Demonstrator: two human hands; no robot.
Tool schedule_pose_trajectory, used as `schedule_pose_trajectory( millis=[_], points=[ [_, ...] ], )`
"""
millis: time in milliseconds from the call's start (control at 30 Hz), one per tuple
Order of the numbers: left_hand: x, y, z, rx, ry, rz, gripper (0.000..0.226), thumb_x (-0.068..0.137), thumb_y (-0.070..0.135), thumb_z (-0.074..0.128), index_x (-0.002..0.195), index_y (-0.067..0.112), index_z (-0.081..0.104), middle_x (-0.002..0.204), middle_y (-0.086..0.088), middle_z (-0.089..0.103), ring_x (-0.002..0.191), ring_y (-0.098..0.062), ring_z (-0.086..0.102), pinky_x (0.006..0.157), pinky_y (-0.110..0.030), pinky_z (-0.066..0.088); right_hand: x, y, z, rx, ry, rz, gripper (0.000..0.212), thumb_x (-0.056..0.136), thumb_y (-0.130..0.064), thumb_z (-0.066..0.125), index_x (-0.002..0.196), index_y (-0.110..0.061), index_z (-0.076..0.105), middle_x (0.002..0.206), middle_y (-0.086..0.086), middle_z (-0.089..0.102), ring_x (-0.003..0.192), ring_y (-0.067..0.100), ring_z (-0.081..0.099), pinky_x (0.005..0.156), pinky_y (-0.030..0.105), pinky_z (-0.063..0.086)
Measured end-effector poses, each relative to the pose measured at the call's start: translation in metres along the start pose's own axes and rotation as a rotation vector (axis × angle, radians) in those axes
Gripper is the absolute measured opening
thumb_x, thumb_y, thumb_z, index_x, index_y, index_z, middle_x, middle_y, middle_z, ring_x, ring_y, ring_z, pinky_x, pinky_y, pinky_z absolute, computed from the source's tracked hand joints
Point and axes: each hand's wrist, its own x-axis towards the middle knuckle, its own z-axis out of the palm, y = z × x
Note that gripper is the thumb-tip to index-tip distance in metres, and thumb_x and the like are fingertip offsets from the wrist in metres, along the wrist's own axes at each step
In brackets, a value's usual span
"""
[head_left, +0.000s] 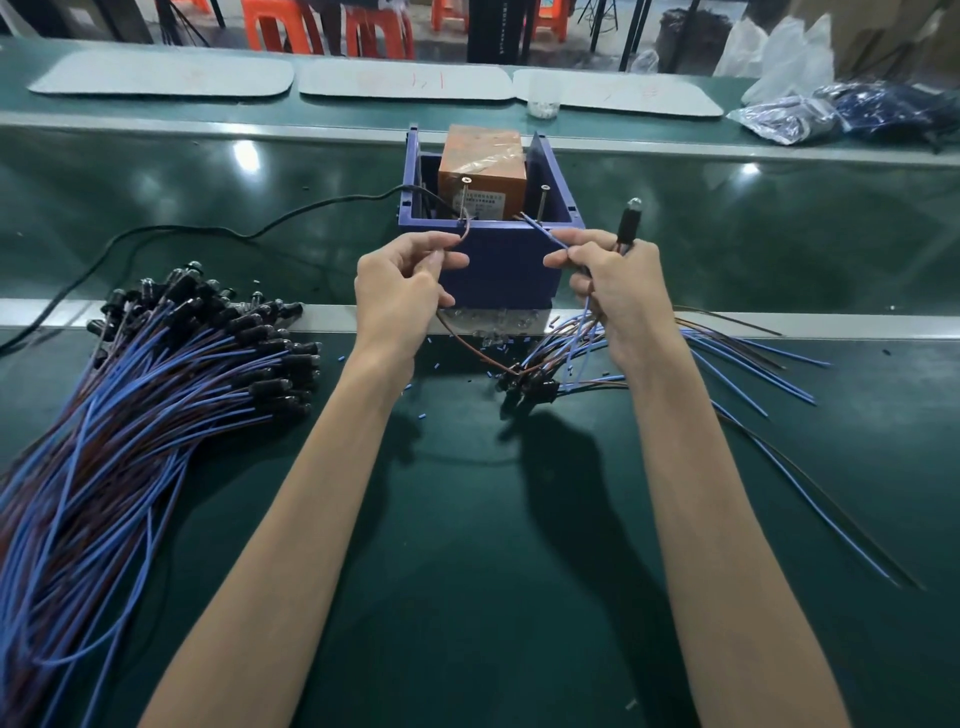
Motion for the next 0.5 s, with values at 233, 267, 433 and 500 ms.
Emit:
schedule_pose_trajectory(
  millis=[233, 267, 433, 500],
  points=[
    [-0.0044, 0.0008, 0.0039, -0.021, -0.055, 0.006, 0.025, 0.097, 0.003, 0.048, 0.094, 0.019, 0.067, 0.082, 0.006, 0.072, 0.046, -0.004, 0.059, 0.048, -0.011, 0.041, 0.0033, 0.0005, -0.0030, 0.045, 0.072, -0.009, 0.033, 0.088, 0.004, 0.046, 0.076, -0.016, 0.070, 0.059, -0.002, 0.069, 0.040, 0.004, 0.032, 0.041, 0.012, 0.028],
    [-0.0036, 0.0001, 0.0033, -0.022, -0.036, -0.011, 0.023, 0.097, 0.003, 0.048, 0.097, 0.016, 0.066, 0.084, 0.005, 0.072, 0.048, -0.004, 0.062, 0.048, -0.011, 0.042, 0.0036, 0.0005, -0.0035, 0.052, 0.077, -0.011, 0.033, 0.088, 0.004, 0.046, 0.076, -0.015, 0.070, 0.059, -0.002, 0.069, 0.041, 0.005, 0.032, 0.042, 0.013, 0.027],
    [0.0016, -0.0011, 0.0001, -0.073, 0.036, -0.051, 0.020, 0.098, 0.004, 0.046, 0.102, 0.010, 0.065, 0.086, 0.002, 0.072, 0.055, -0.008, 0.068, 0.053, -0.012, 0.046, 0.0038, 0.0009, -0.0044, 0.053, 0.087, -0.017, 0.032, 0.088, 0.004, 0.046, 0.078, -0.013, 0.070, 0.060, -0.001, 0.070, 0.041, 0.005, 0.031, 0.042, 0.013, 0.027],
    [0.0019, -0.0013, 0.0009, -0.090, 0.047, -0.058, 0.020, 0.098, 0.004, 0.046, 0.100, 0.010, 0.065, 0.086, 0.001, 0.071, 0.057, -0.009, 0.069, 0.053, -0.012, 0.046, 0.0037, 0.0005, -0.0047, 0.051, 0.091, -0.017, 0.031, 0.088, 0.004, 0.046, 0.079, -0.013, 0.070, 0.061, -0.002, 0.070, 0.041, 0.005, 0.031, 0.041, 0.013, 0.027]
  ],
)
